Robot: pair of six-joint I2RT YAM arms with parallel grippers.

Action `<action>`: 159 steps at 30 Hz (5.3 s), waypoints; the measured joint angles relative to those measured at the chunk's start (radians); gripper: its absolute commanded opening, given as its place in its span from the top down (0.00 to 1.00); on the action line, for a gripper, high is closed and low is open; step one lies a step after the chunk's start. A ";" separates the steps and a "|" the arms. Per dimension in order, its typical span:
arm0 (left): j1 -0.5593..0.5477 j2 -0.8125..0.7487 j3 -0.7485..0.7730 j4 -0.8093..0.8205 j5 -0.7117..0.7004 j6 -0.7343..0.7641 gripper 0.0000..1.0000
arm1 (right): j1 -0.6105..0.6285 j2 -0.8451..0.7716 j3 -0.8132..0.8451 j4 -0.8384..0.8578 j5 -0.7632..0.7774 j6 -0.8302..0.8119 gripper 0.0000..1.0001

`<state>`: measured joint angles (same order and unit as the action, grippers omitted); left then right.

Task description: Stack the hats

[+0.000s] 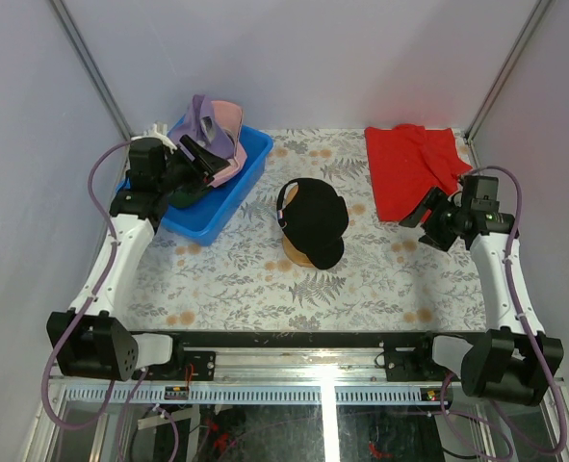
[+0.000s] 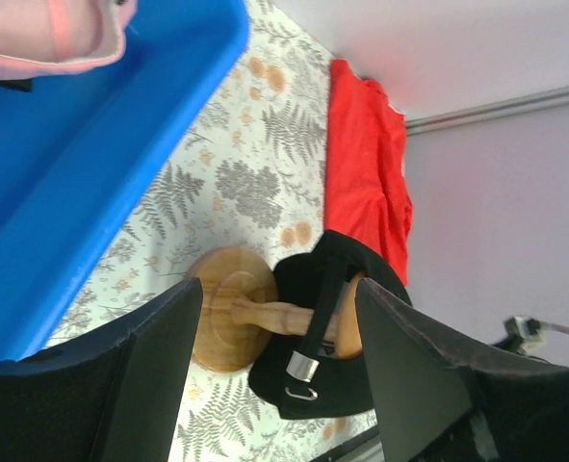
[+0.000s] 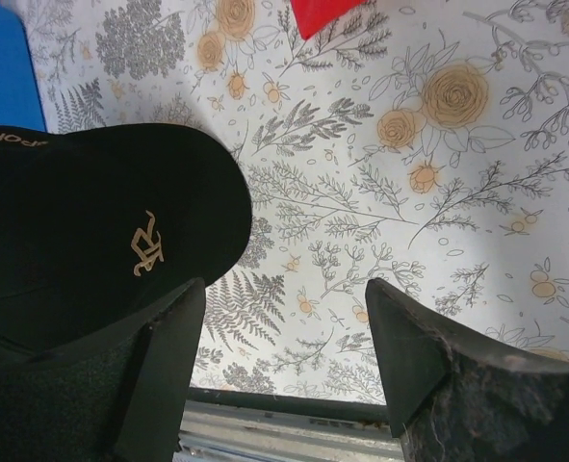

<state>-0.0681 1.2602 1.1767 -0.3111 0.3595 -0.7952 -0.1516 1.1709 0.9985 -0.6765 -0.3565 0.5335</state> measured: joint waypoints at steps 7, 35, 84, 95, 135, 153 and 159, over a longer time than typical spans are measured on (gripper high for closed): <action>0.056 0.100 0.033 -0.052 -0.023 0.051 0.35 | 0.000 -0.026 0.023 -0.016 0.022 -0.002 0.23; 0.143 0.785 0.461 -0.042 -0.167 0.141 0.40 | 0.000 -0.054 0.114 -0.053 -0.006 0.042 0.19; 0.170 0.555 0.474 -0.039 0.272 -0.137 1.00 | 0.000 -0.087 0.092 -0.017 -0.052 0.123 0.20; 0.192 0.488 -0.024 0.642 0.528 -0.735 0.86 | 0.000 -0.110 0.078 -0.013 -0.101 0.121 0.20; 0.277 -0.053 0.056 -0.270 0.036 0.208 0.49 | 0.000 -0.201 -0.005 -0.064 -0.134 0.067 0.16; 0.153 -0.047 -0.101 -0.270 -0.178 0.196 0.42 | 0.042 -0.185 0.029 -0.108 -0.122 0.019 0.00; 0.139 0.127 -0.084 -0.226 -0.199 0.190 0.42 | 0.045 -0.180 0.034 -0.108 -0.122 0.015 0.01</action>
<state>0.0711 1.3872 1.0924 -0.5369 0.1604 -0.6048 -0.1062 0.9909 1.0321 -0.7849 -0.4789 0.5484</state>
